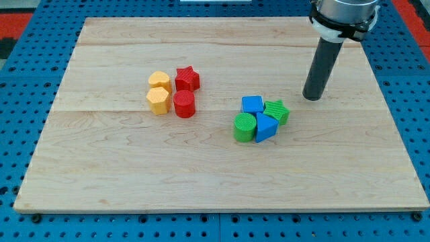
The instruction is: Separate green star from the blue triangle
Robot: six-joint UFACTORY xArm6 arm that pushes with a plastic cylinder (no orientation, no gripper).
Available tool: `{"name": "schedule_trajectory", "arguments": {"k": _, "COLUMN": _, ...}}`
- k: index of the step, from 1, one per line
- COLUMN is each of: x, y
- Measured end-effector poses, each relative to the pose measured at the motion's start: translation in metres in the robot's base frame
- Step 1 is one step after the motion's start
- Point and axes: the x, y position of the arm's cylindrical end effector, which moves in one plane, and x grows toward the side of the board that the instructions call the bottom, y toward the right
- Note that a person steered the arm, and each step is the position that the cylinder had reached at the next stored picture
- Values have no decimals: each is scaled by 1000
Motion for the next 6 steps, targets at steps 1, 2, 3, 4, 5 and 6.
{"name": "schedule_trajectory", "arguments": {"k": 1, "x": 0, "y": 0}}
{"name": "schedule_trajectory", "arguments": {"k": 2, "x": 10, "y": 8}}
{"name": "schedule_trajectory", "arguments": {"k": 3, "x": 0, "y": -6}}
{"name": "schedule_trajectory", "arguments": {"k": 4, "x": 71, "y": 2}}
{"name": "schedule_trajectory", "arguments": {"k": 5, "x": 136, "y": -31}}
{"name": "schedule_trajectory", "arguments": {"k": 6, "x": 90, "y": -78}}
